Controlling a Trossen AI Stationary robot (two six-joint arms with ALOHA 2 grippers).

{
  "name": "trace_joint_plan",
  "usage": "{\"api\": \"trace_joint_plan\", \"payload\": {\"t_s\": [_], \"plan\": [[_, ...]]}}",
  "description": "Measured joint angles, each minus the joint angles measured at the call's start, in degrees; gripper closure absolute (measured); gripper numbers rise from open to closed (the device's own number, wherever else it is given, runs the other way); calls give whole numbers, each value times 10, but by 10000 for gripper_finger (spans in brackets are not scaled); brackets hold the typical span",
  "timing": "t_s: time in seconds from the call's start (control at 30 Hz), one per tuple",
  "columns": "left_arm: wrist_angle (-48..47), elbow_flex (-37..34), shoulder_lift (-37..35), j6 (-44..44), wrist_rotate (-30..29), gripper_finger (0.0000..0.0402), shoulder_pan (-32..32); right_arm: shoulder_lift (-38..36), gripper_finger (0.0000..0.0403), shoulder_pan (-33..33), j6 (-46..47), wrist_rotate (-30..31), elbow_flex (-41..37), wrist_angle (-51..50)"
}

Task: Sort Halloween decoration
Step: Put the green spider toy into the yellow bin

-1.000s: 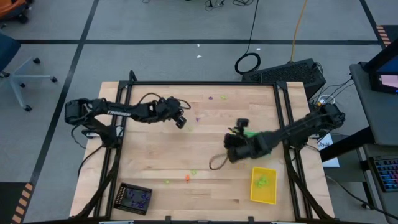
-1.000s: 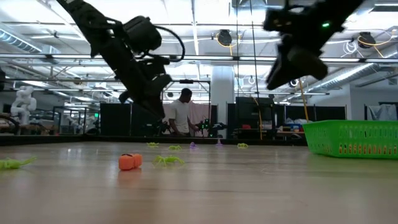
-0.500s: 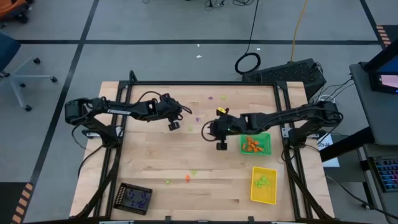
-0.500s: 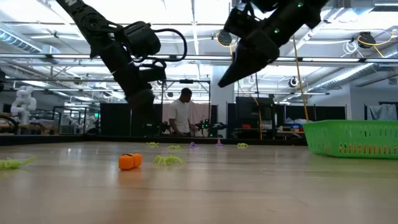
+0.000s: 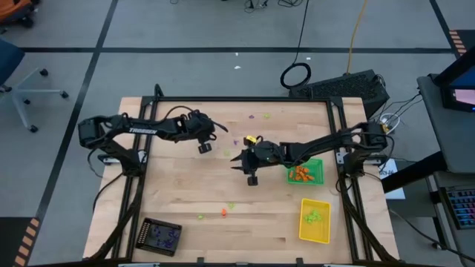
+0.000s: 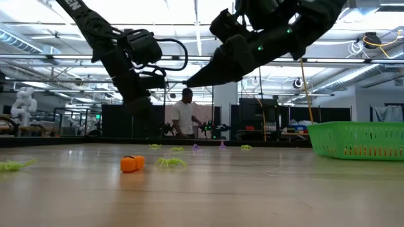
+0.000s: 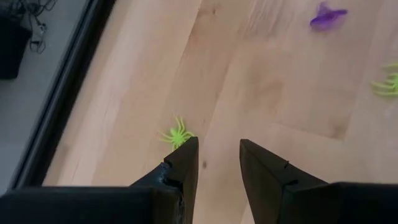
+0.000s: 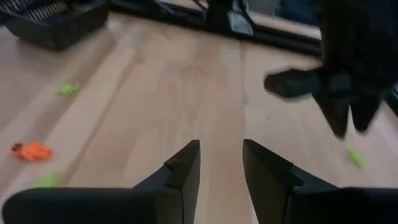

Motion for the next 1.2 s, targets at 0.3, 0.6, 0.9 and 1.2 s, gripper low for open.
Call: {"api": "trace_joint_plan", "payload": {"t_s": [0.3,0.6,0.9,1.2], "plan": [[41,-1,54,-4,-58,286,-2,46,296,0,-7,-10,0,30],[76,-1,83,54,-60,283,2,52,296,1,-9,-10,0,0],[93,0,108,44,-56,235,11,52,296,0,-15,-10,0,1],[94,0,108,6,-46,263,38,52,296,0,-19,-10,0,1]]}}
